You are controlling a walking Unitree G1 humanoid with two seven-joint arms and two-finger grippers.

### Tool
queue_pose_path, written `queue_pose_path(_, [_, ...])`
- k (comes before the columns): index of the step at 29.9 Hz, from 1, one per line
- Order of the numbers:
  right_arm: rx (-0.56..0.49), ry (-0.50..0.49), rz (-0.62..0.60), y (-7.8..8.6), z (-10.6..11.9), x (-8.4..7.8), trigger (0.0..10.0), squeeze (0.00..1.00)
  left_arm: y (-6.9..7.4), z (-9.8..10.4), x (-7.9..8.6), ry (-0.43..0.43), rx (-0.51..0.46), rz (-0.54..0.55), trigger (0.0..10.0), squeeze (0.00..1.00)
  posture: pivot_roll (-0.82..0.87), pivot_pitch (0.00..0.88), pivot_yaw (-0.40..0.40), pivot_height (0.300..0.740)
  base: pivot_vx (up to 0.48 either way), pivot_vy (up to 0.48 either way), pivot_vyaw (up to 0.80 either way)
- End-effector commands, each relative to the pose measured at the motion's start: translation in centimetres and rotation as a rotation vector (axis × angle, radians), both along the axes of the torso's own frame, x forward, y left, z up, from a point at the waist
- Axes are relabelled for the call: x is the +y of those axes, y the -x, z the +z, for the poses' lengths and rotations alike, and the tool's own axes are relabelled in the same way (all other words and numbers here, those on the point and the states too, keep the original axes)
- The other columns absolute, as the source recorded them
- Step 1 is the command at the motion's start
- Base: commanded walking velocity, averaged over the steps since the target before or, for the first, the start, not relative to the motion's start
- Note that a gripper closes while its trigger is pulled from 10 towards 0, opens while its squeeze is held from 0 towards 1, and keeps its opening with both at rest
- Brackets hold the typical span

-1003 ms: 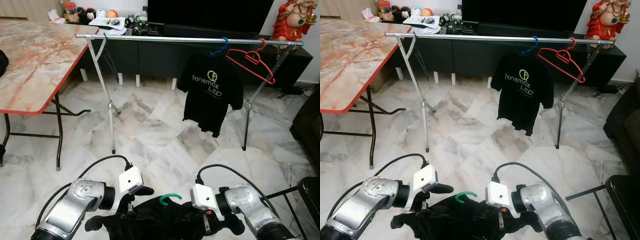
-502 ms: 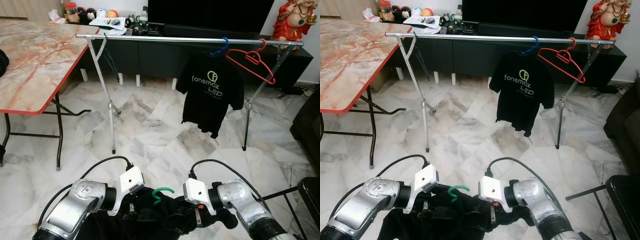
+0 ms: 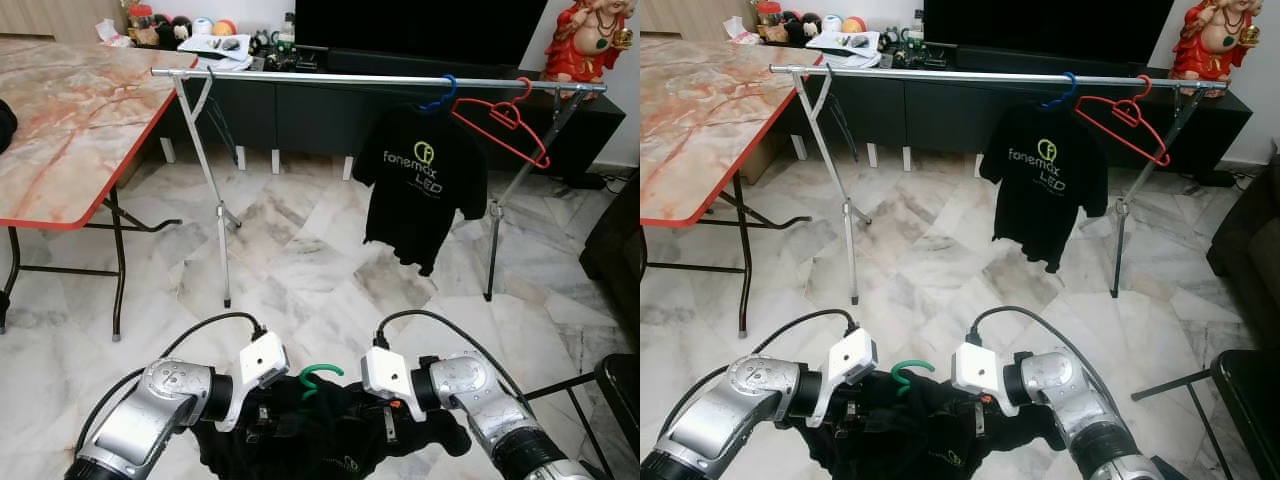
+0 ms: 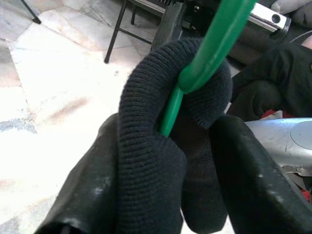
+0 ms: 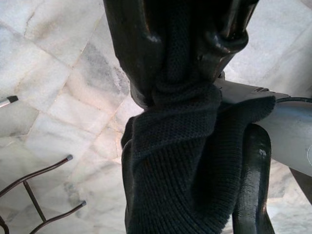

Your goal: Hang hanger

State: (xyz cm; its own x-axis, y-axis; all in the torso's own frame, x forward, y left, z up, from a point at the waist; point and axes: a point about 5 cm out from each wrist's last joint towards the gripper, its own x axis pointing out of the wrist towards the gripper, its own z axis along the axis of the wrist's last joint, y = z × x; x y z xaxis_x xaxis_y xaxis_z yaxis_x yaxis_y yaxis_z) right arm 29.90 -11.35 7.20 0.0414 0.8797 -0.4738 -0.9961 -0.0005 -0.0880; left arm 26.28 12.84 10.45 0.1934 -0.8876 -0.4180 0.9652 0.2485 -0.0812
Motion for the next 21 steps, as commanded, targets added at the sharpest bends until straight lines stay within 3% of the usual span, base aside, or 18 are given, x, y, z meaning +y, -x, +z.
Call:
queue_pose_path(1, [-0.037, -0.037, -0.021, -0.84, 1.15, 0.14, 0.0, 0.00, 0.13, -0.06, -0.16, 0.014, 0.024, -0.013, 0.0, 0.00, 0.09, 0.097, -0.066, 0.740, 0.000, 0.000, 0.00])
queue_pose_path(21, [-0.032, -0.055, 0.001, -1.01, 1.63, 0.38, 0.0, 0.00, 0.27, -0.04, -0.29, 0.020, 0.029, -0.032, 0.0, 0.00, 0.08, 0.095, -0.066, 0.740, 0.000, 0.000, 0.00])
